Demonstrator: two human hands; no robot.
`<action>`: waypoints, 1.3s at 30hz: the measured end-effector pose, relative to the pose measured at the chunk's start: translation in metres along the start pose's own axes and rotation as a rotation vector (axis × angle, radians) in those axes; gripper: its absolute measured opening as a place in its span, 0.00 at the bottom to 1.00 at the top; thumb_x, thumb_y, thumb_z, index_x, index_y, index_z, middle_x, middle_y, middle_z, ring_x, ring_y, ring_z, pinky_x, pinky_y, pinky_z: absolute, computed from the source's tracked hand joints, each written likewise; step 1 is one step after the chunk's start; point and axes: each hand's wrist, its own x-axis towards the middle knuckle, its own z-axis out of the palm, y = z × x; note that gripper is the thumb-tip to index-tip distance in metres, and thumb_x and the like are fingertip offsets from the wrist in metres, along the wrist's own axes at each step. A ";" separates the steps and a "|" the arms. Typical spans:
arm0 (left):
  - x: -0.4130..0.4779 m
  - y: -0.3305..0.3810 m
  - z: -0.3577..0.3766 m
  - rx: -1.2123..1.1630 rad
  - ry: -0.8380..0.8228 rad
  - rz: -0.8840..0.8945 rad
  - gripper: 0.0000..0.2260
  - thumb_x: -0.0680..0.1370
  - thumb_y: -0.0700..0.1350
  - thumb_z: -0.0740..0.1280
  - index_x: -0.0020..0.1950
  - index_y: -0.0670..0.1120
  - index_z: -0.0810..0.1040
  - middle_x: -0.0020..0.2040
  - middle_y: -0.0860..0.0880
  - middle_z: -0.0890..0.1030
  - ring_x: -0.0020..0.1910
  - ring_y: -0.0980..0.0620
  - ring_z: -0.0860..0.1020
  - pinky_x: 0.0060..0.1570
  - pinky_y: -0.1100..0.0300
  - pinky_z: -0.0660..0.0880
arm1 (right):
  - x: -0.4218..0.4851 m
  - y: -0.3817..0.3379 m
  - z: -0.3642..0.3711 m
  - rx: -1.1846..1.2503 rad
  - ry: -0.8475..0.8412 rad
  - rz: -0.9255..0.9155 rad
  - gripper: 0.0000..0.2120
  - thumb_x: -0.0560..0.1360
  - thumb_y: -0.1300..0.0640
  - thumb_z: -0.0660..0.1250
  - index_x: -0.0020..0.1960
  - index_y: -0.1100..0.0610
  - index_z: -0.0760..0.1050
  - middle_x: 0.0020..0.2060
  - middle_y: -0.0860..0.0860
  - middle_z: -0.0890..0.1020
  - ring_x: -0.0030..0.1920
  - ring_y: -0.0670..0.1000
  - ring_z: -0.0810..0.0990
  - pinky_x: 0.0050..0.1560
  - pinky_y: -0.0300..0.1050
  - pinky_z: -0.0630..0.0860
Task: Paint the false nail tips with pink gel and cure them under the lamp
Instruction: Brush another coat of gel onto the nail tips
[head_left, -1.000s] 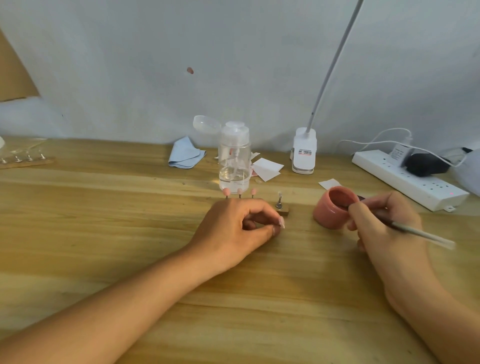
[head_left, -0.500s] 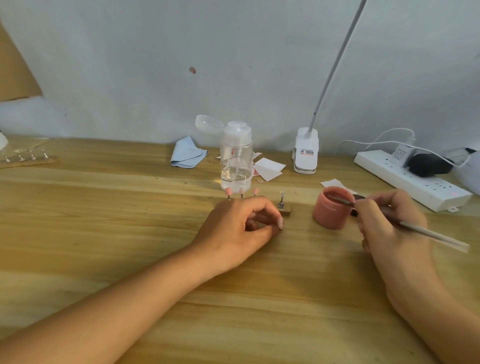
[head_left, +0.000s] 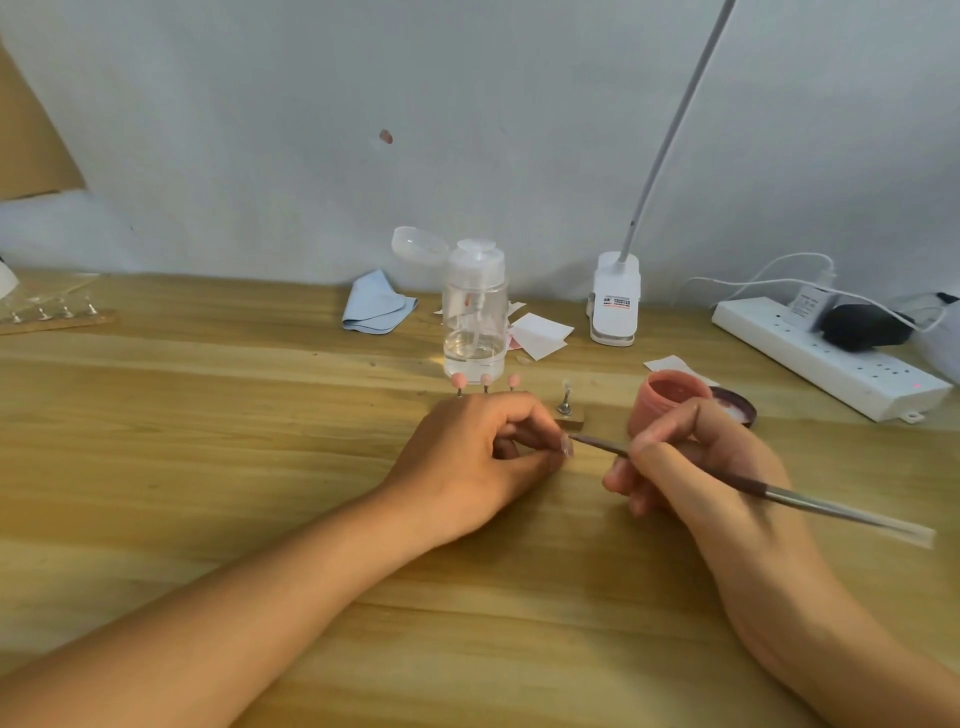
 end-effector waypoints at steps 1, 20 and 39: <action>0.000 0.000 0.000 0.005 0.002 0.001 0.10 0.74 0.41 0.75 0.39 0.57 0.81 0.41 0.61 0.85 0.26 0.61 0.68 0.32 0.69 0.66 | 0.000 0.001 0.001 -0.014 -0.004 0.001 0.06 0.75 0.70 0.64 0.41 0.63 0.70 0.31 0.57 0.83 0.29 0.48 0.76 0.33 0.36 0.74; 0.000 0.002 0.001 -0.021 -0.004 -0.014 0.03 0.74 0.40 0.74 0.44 0.47 0.84 0.41 0.56 0.86 0.25 0.64 0.70 0.33 0.72 0.65 | 0.000 -0.003 0.002 -0.083 0.016 0.021 0.05 0.64 0.58 0.63 0.35 0.59 0.68 0.26 0.53 0.79 0.28 0.47 0.71 0.32 0.40 0.68; 0.000 0.001 0.001 -0.040 -0.007 -0.013 0.06 0.74 0.41 0.75 0.42 0.52 0.82 0.42 0.58 0.85 0.27 0.63 0.71 0.35 0.72 0.67 | 0.000 -0.004 0.000 0.025 0.099 0.049 0.07 0.76 0.67 0.62 0.39 0.62 0.69 0.28 0.54 0.76 0.26 0.49 0.68 0.40 0.51 0.70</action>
